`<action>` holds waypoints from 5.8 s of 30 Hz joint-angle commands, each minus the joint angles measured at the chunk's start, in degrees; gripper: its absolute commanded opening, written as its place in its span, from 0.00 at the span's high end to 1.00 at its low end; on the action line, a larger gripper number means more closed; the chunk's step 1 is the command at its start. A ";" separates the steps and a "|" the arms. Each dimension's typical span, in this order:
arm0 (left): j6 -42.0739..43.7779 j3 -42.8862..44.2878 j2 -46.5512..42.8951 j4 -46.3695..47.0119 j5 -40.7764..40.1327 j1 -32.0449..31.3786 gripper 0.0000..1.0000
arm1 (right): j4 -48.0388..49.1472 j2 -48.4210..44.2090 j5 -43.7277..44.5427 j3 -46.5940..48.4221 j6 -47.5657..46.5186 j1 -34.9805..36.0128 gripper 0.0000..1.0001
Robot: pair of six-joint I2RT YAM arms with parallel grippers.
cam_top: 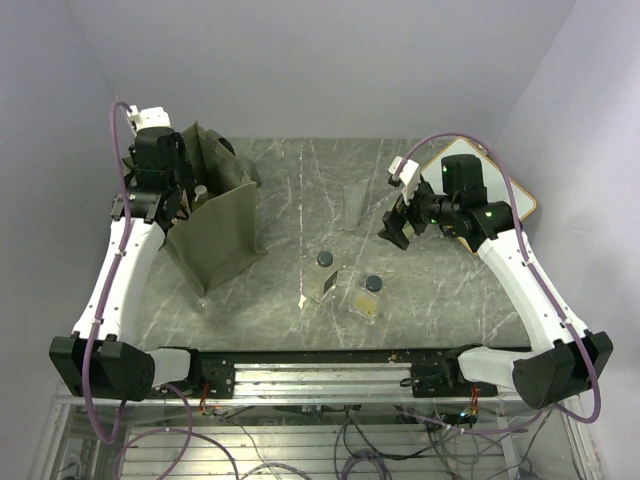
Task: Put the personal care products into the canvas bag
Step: Place the care product in the canvas bag.
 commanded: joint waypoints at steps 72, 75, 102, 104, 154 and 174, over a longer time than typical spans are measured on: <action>57.69 13.81 8.17 -24.48 77.52 15.45 0.93 | -0.91 -0.45 3.59 0.72 -2.56 3.53 0.00; 58.54 12.92 8.39 -23.46 77.15 15.42 0.93 | -1.03 -0.04 3.54 1.28 -2.82 3.61 0.00; 70.05 8.78 15.53 -26.93 76.47 11.74 0.93 | 0.21 -0.40 2.59 -0.64 -1.07 4.40 0.00; 71.35 8.95 16.17 -27.63 77.34 11.58 0.93 | 0.10 -0.37 2.73 -0.68 -1.06 4.41 0.00; 76.76 3.36 24.61 -26.06 73.83 8.62 0.61 | -0.49 0.98 3.65 -0.79 -1.42 4.59 0.00; 75.71 1.82 25.56 -25.48 70.68 8.61 0.33 | -0.88 0.33 3.87 -0.66 -1.06 4.58 0.00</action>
